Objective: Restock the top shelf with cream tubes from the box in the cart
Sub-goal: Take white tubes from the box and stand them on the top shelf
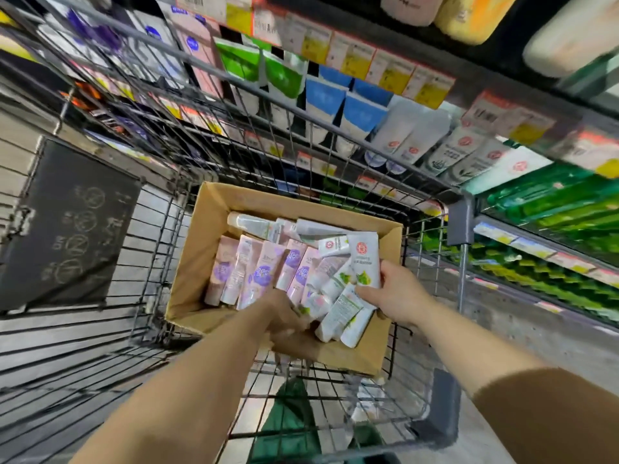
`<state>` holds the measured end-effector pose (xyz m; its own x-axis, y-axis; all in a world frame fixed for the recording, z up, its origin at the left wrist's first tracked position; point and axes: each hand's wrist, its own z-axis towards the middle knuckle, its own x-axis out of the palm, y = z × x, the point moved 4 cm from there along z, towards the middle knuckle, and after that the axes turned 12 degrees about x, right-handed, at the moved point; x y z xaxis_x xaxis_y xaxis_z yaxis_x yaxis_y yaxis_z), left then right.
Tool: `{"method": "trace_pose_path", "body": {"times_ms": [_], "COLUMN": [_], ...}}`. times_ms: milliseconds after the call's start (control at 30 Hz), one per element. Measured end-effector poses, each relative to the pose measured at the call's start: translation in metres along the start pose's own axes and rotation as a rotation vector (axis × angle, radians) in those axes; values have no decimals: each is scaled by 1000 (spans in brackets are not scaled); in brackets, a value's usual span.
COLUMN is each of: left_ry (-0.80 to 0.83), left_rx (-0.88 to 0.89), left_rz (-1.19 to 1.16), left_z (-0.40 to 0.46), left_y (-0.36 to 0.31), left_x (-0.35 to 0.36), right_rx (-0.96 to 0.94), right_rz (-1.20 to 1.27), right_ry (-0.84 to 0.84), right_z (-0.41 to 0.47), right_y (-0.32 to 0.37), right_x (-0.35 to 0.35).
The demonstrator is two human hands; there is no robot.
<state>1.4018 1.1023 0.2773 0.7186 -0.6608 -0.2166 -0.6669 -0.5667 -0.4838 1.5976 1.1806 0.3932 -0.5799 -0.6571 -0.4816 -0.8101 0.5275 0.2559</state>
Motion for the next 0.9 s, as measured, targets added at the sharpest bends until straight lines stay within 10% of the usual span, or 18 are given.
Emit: {"method": "trace_pose_path", "body": {"times_ms": [500, 900], "left_ry": [-324, -156], "left_rx": [372, 847], "left_rz": [-377, -355], "left_z": [-140, -240], "left_y": [-153, -468], "left_x": [-61, 188], "right_rx": [-185, -253], "right_rz": [218, 835], "right_ry": [-68, -243], "right_z": [-113, -270], "right_y": [-1, -312], "right_x": [-97, -284]}}
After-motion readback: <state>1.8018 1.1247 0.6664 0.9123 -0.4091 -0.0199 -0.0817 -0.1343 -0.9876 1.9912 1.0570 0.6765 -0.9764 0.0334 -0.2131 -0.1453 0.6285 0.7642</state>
